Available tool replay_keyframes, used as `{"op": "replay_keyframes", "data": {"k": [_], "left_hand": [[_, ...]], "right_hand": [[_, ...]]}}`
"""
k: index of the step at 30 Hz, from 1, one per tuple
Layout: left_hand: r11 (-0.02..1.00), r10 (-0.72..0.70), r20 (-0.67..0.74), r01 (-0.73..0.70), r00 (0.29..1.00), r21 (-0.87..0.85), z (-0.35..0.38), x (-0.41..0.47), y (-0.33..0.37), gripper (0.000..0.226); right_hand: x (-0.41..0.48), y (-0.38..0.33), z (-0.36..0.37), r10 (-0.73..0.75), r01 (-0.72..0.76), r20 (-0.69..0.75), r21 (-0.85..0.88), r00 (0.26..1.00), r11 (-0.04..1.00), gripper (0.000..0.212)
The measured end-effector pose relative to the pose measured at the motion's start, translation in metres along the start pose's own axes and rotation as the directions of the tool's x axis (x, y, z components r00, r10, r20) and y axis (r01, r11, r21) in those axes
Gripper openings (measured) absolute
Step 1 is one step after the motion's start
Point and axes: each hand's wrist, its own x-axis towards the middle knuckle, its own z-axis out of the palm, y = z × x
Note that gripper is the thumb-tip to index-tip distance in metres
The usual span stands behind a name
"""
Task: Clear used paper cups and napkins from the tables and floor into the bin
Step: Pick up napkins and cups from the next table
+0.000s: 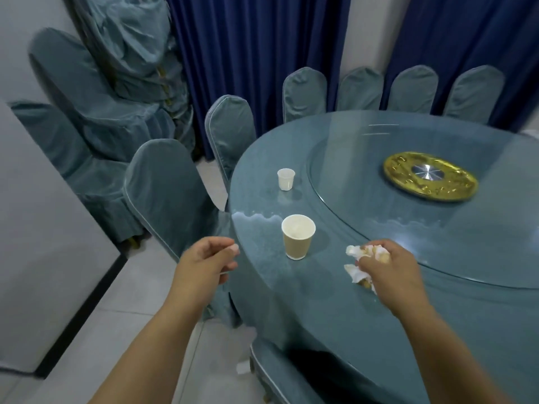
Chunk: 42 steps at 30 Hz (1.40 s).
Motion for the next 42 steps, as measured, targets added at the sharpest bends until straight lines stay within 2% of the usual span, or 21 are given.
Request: {"op": "replay_keyframes", "data": {"k": [5,9,12,17,22,27,31,33,36,40,42], "left_hand": [[0.996,-0.089,0.087,0.086,0.992,0.032,0.023,0.06,-0.01,0.003],[0.993,-0.111,0.198,0.1,0.974,0.064,0.045,0.113,-0.015,0.009],[0.991,-0.118,0.264,0.097,0.957,0.093,0.063,0.167,-0.018,0.006],[0.986,-0.091,0.357,0.033,0.93,0.166,0.101,0.277,-0.028,0.008],[0.95,-0.041,0.36,-0.075,0.932,0.302,0.141,0.388,-0.043,0.037],[0.846,-0.009,0.399,-0.205,0.917,0.491,0.174,0.461,-0.06,0.09],[0.803,-0.017,0.474,-0.27,0.881,0.531,0.194,0.485,-0.066,0.111],[0.81,0.015,0.5,-0.303,0.866,0.502,0.204,0.495,-0.072,0.116],[0.86,0.012,0.487,-0.258,0.873,0.44,0.216,0.501,-0.08,0.107],[0.867,0.084,0.432,-0.28,0.898,0.413,0.222,0.494,-0.081,0.063],[0.873,0.096,0.45,-0.292,0.888,0.39,0.225,0.481,-0.072,0.063]], "right_hand": [[0.023,0.005,0.014,0.039,-0.041,-0.05,-0.026,0.998,0.999,0.012],[0.047,0.013,0.03,0.106,-0.114,-0.137,-0.05,0.985,0.992,0.011],[0.073,0.015,0.047,0.1,-0.116,-0.194,-0.078,0.976,0.99,0.012],[0.129,0.009,0.077,0.176,-0.206,-0.33,-0.055,0.927,0.977,0.029],[0.18,0.008,0.106,0.232,-0.316,-0.455,-0.115,0.86,0.942,0.018],[0.21,0.01,0.121,0.257,-0.358,-0.537,-0.092,0.804,0.929,0.024],[0.216,0.016,0.126,0.287,-0.367,-0.556,-0.036,0.78,0.929,0.037],[0.215,0.017,0.126,0.31,-0.374,-0.561,0.002,0.767,0.928,0.031],[0.207,0.023,0.123,0.348,-0.384,-0.589,0.068,0.729,0.921,0.021],[0.186,0.038,0.115,0.393,-0.475,-0.675,0.072,0.625,0.877,0.018],[0.173,0.043,0.109,0.407,-0.535,-0.712,0.052,0.572,0.843,0.019]]}}
